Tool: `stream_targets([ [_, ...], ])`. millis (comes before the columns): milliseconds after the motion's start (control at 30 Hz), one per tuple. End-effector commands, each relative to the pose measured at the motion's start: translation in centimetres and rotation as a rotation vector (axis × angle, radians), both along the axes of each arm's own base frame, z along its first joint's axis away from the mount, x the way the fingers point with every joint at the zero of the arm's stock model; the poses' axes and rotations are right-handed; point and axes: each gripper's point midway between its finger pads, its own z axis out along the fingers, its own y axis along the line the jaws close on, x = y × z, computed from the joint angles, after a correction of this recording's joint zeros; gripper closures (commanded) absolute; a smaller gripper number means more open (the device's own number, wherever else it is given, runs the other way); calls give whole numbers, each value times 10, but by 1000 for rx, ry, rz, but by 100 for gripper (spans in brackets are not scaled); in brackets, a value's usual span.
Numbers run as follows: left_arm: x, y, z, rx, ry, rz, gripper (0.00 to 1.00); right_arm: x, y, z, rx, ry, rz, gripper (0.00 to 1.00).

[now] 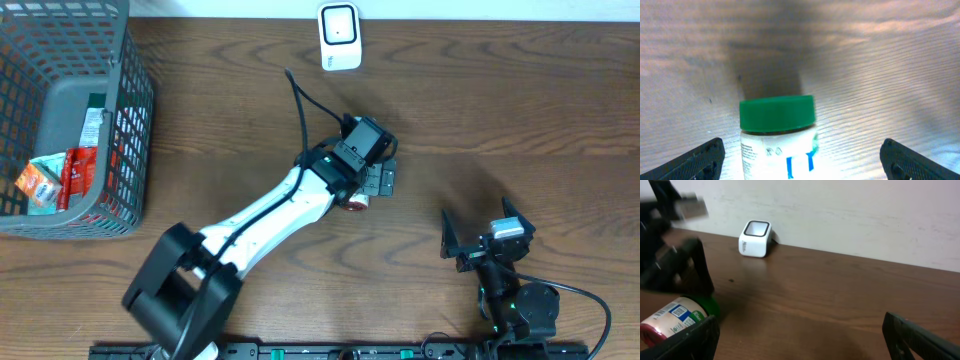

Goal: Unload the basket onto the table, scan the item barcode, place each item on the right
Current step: 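Carry the jar with the left gripper and set it on the table center, then reach the left gripper into the basket and grasp the red snack bag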

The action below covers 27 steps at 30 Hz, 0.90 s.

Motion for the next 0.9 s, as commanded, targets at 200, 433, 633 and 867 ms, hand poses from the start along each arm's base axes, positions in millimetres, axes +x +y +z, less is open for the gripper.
stream_targets([
  [200, 25, 74, 150, 95, -222, 26, 1, 0, -3, 0, 9, 2, -13, 1],
  [433, 35, 236, 267, 145, -318, 359, 1, 0, -3, 0, 9, 2, -13, 1],
  [633, 15, 389, 264, 220, -247, 769, 1, 0, -3, 0, 9, 2, -13, 1],
  [867, -15, 467, 200, 272, -18, 974, 1, 0, -3, 0, 9, 2, -13, 1],
])
